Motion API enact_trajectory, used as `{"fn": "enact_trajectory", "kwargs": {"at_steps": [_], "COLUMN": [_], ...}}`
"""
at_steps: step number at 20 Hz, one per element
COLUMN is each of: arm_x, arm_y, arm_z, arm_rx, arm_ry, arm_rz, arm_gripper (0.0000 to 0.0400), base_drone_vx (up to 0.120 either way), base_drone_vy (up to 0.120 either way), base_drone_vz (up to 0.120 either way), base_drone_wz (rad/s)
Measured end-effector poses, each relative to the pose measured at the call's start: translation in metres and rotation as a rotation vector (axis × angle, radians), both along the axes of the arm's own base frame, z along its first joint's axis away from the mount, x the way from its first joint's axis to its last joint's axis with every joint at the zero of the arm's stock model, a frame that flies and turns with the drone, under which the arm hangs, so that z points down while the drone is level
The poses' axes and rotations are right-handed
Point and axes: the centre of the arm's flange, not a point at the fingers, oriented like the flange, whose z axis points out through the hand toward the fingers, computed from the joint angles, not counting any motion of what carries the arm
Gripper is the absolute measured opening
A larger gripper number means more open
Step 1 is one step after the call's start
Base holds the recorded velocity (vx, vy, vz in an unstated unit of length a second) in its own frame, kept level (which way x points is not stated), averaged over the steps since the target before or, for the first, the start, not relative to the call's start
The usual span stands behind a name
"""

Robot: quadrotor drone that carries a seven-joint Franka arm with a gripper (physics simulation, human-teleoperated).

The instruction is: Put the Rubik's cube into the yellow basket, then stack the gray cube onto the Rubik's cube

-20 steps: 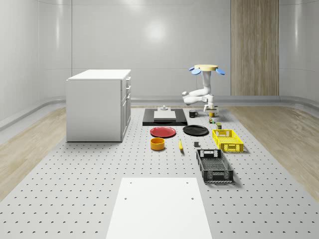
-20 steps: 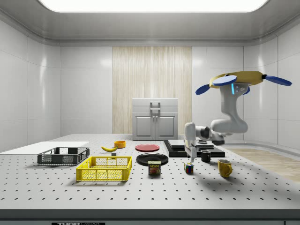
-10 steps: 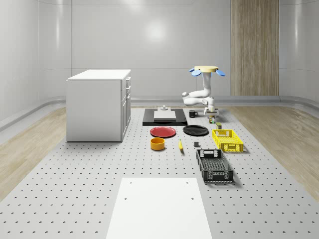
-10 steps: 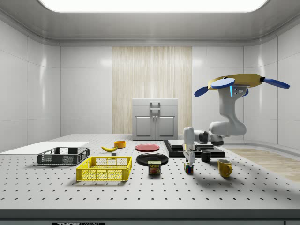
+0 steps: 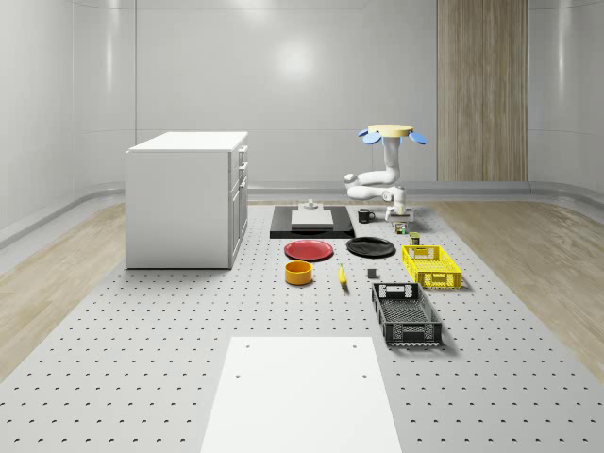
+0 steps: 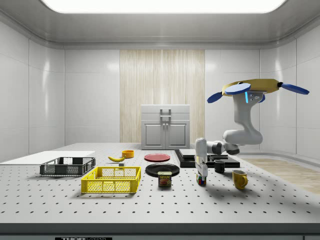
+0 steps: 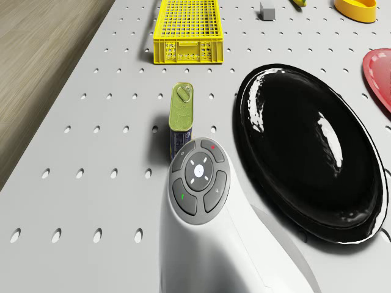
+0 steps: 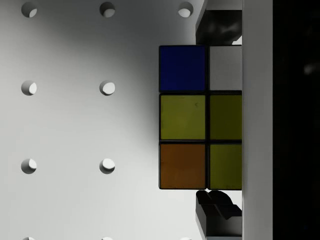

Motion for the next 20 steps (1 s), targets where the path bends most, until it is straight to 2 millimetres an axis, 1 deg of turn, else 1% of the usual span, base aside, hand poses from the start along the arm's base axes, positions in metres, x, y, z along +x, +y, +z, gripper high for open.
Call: {"fn": "enact_trajectory", "kwargs": {"at_steps": [1, 4, 6, 10, 14, 15, 20], "arm_x": [0.000, 0.000, 0.000, 0.000, 0.000, 0.000, 0.000], "arm_y": [0.000, 0.000, 0.000, 0.001, 0.001, 0.001, 0.001], "arm_z": [0.001, 0.004, 0.005, 0.005, -0.004, -0.008, -0.022], "arm_rx": [0.000, 0.000, 0.000, 0.000, 0.001, 0.001, 0.003], "arm_ry": [0.000, 0.000, 0.000, 0.000, 0.000, 0.000, -0.001], "arm_rz": [0.000, 0.000, 0.000, 0.000, 0.001, 0.001, 0.001], "arm_gripper": [0.0394, 0.0358, 0.0345, 0.0332, 0.0327, 0.0326, 0.0323], "base_drone_vx": [0.000, 0.000, 0.000, 0.000, 0.000, 0.000, 0.000], "base_drone_vy": [0.000, 0.000, 0.000, 0.000, 0.000, 0.000, 0.000], "base_drone_vz": [0.000, 0.000, 0.000, 0.000, 0.000, 0.040, 0.120], "base_drone_wz": [0.000, 0.000, 0.000, 0.000, 0.000, 0.000, 0.000]}}
